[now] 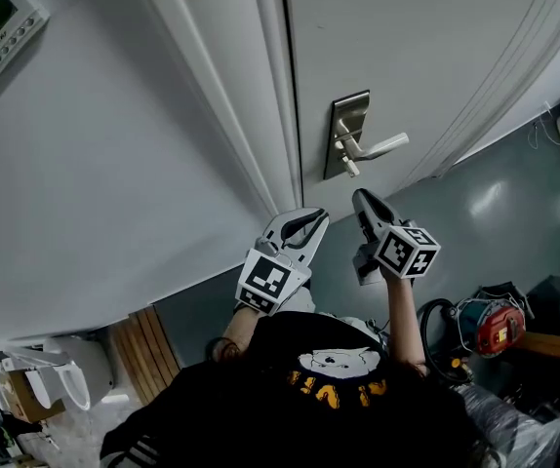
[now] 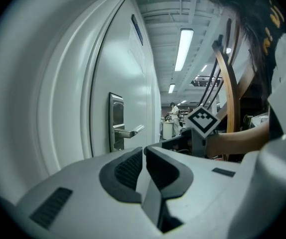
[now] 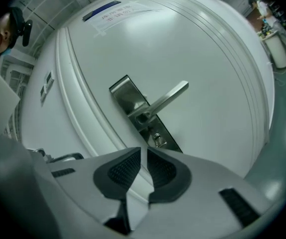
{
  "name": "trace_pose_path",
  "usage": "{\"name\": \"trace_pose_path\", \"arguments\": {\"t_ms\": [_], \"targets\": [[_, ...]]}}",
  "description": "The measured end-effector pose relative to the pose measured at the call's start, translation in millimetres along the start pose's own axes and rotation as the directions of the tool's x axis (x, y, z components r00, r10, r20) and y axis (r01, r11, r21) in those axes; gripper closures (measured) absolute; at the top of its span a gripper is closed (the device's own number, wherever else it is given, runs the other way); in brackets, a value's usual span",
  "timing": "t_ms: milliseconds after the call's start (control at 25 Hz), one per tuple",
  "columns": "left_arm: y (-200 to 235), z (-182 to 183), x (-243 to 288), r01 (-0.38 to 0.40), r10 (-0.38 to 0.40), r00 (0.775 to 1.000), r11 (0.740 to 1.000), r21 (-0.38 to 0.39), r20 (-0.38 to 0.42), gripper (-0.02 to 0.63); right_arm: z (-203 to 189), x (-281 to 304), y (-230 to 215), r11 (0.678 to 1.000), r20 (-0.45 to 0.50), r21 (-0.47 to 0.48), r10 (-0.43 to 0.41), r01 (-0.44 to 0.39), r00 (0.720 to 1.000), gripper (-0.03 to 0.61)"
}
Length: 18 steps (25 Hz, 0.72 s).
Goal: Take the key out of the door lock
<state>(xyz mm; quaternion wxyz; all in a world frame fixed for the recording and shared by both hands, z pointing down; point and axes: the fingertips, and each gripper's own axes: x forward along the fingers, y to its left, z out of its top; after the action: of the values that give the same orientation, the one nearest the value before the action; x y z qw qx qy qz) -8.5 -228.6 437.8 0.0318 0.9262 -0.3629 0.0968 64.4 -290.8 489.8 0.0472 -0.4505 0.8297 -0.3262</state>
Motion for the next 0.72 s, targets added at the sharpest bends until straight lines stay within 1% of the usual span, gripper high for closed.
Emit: {"name": "trace_pose_path", "arguments": {"t_ms": [80,120,200,320,400,440,480,560,600,640,720], "targets": [[3.2,0.1,4.6,0.011,-0.011,1.0,1.0,0.0,0.0,0.585,0.3,8.7,-9.7,1.0,-0.011,0.023,-0.005,0.006,1.0,0.504],[4.7,0.5,6.7,0.017,-0.017,1.0,1.0,-0.001,0.001,0.585,0.9,13.0,-13.9,0.999,-0.014,0.036,-0.007,0.007,1.0,0.488],[7.6,1.5,10.3,0.027,-0.027,1.0,1.0,-0.002,0.004,0.584,3.1,21.1,-20.8,0.997,-0.011,0.072,-0.008,0.008,1.0,0.483],[12.1,2.4,15.3,0.037,-0.037,0.999,0.999,-0.003,0.006,0.584,7.9,33.1,-25.1,0.989,0.006,0.149,0.001,-0.002,1.0,0.457],[14.9,2.7,18.3,0.042,-0.042,0.999,0.999,-0.005,0.008,0.585,8.9,37.8,-30.1,0.982,0.011,0.191,-0.009,0.007,1.0,0.449],[16.2,2.8,19.8,0.045,-0.045,0.999,0.999,-0.006,0.009,0.584,8.6,38.1,-32.7,0.979,0.013,0.205,-0.013,0.01,1.0,0.485],[17.4,3.0,21.1,0.047,-0.047,0.999,0.999,-0.006,0.01,0.585,8.4,37.6,-34.0,0.975,0.017,0.222,-0.009,0.005,1.0,0.498],[19.1,3.6,23.4,0.051,-0.051,0.999,0.999,-0.008,0.012,0.584,9.1,36.3,-32.9,0.964,0.034,0.265,0.012,-0.021,0.999,0.5],[19.6,4.0,24.3,0.054,-0.054,0.998,0.999,-0.008,0.013,0.586,9.4,35.5,-32.3,0.959,0.041,0.282,0.016,-0.027,0.999,0.487],[20.0,4.2,25.1,0.057,-0.057,0.998,0.998,-0.009,0.014,0.584,9.1,34.9,-32.9,0.957,0.044,0.289,0.011,-0.023,0.999,0.46],[20.7,3.8,26.4,0.062,-0.062,0.998,0.998,-0.011,0.015,0.584,7.0,36.1,-36.6,0.959,0.037,0.285,-0.008,-0.003,0.999,0.451]]}}
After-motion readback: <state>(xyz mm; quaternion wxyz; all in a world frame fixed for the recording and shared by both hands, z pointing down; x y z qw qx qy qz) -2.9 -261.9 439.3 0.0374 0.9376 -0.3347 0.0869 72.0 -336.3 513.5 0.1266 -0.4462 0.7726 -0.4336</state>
